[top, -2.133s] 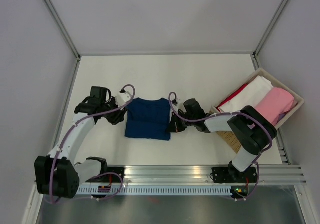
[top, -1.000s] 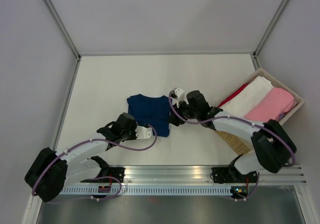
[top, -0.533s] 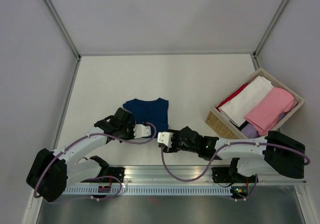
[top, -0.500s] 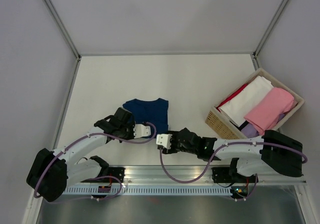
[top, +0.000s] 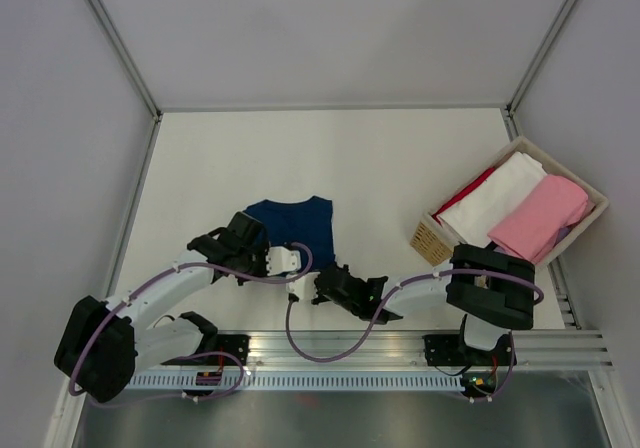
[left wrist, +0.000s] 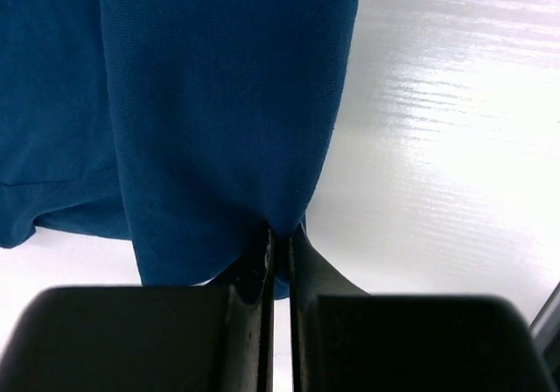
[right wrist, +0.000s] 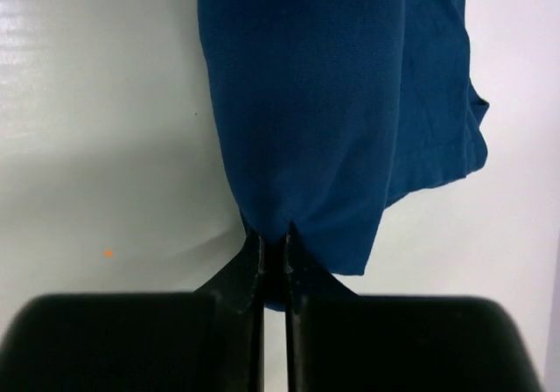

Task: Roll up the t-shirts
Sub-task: Roll the tshirt

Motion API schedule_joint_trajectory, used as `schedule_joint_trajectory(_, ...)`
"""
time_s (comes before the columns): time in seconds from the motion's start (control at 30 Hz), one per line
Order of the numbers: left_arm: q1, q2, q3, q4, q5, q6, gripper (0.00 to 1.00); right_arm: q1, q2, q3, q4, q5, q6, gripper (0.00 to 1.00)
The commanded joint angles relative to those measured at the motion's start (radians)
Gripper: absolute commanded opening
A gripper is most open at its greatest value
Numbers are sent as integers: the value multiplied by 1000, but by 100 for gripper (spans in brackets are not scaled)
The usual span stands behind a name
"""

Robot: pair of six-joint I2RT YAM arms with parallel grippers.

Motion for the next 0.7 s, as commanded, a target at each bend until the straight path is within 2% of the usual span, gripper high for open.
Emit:
schedule_joint_trajectory(0.0,9,-2,48,-69,64,32,2,4,20,82,-134,72,104,0)
schedule_joint_trajectory(0.13,23,-15,78,-173,106,58,2,3,-85,76,-249,-58,197,0)
schedule_joint_trajectory(0.17,26,-13,99,-242,114,73,2,3,-139,77,-278,-153,231,0)
schedule_joint_trajectory(0.27,31,-9,136,-352,133,104,2,1,-199,92,-375,-291,268,0)
schedule_joint_trajectory(0.33,34,-10,144,-371,113,106,3,-2,-222,99,-443,-432,291,0)
schedule_joint_trajectory(0.37,34,-9,142,-350,104,93,10,-8,-224,99,-443,-471,300,1)
schedule_joint_trajectory(0.4,34,-10,139,-335,96,81,29,-16,-221,97,-438,-543,316,0)
schedule_joint_trajectory(0.43,34,-9,134,-324,94,64,39,-23,-218,92,-429,-566,323,0)
schedule_joint_trajectory(0.5,34,-12,104,-270,96,44,51,-57,-213,77,-400,-615,349,0)
schedule_joint_trajectory(0.67,34,-24,18,-215,91,35,54,-128,-248,43,-348,-680,380,0)
